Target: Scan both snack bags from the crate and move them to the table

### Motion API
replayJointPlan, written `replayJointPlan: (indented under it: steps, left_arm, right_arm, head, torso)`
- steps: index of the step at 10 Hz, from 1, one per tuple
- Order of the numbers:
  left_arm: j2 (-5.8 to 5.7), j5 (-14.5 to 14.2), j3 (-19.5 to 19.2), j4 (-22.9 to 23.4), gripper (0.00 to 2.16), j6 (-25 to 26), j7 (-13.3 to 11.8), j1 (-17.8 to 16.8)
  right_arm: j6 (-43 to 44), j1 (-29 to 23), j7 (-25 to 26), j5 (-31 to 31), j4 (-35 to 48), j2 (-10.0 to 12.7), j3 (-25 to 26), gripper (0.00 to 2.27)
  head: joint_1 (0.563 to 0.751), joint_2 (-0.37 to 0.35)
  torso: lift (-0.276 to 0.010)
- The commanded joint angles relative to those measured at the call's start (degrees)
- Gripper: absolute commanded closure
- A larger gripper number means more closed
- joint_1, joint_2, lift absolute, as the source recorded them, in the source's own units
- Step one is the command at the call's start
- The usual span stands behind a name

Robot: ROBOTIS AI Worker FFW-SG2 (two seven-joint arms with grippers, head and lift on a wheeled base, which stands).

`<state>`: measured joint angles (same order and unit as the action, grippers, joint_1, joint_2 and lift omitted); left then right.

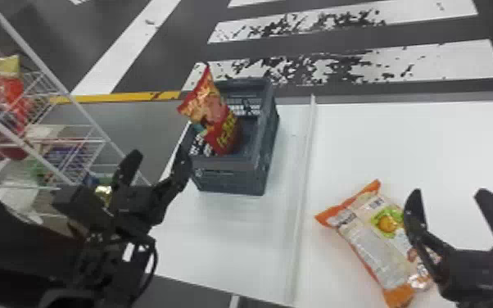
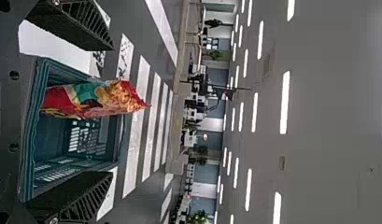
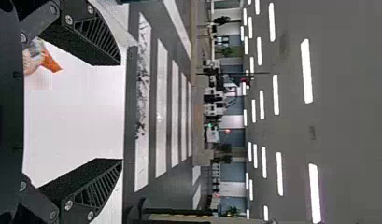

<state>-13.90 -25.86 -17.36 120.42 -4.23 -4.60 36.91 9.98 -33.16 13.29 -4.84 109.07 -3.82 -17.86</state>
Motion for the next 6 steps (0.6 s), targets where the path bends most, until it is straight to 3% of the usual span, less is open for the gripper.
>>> replayJointPlan:
  steps: [1,2,4,6]
  left_arm:
    - [0.01,-0.07,0.57,0.17,0.04,-0.03,-0.05,-0.17]
    - [0.01,-0.07,0.84,-0.01,0.04,-0.03,-0.05,-0.26]
    - [0.01,-0.07,0.84,-0.18,0.04,-0.03,-0.14,-0.17]
    - [0.19,-0.16,0.75,-0.18,0.04,-0.2,-0.14,0.18]
  right_arm:
    - [-2.39,0.03,-0.02,-0.79,0.44,0.04,-0.6,1.3]
    - [-3.09,-0.06,1.83,-4.39,0.79,0.04,-2.53,2.21]
    - [-3.09,-0.06,2.18,-9.23,0.18,-0.31,-6.57,2.25]
    - [-9.59,2.23,1.57,-7.73,-2.11,-0.39,-9.04,2.25]
  head:
    - [0.695,0.35]
    - [0.695,0.35]
    - [0.695,0.35]
    - [0.695,0.35]
  torso:
    - [-0.087]
    - [-0.087]
    - [-0.087]
    - [-0.087]
